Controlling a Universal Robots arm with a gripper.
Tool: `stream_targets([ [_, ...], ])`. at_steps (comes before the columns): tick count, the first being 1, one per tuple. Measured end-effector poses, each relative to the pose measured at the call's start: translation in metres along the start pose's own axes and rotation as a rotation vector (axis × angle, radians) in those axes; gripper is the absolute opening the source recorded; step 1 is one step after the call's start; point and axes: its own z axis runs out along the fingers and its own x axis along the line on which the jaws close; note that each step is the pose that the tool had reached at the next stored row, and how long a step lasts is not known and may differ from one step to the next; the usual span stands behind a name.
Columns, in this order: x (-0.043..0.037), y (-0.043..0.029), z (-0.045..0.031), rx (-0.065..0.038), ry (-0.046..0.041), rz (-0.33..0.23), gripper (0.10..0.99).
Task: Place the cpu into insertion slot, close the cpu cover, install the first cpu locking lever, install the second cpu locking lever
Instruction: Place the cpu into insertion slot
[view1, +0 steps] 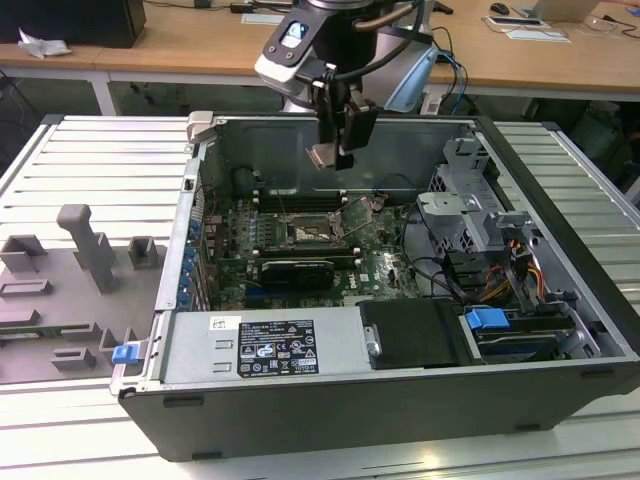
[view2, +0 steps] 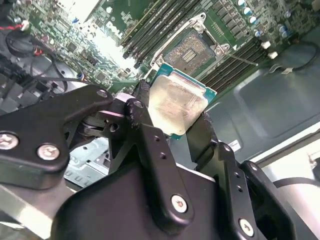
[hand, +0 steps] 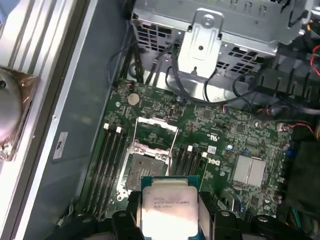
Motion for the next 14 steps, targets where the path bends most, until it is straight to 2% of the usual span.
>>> stream_targets([
  [8,0.0000,-0.0001,0.0012,-0.003,-0.0128,0.152,0.541],
  [11,0.0000,-0.0002,0.0024,-0.003,-0.0159,0.188,0.541],
  [14,-0.0001,-0.0005,0.0059,-0.004,-0.0164,0.194,0.541],
])
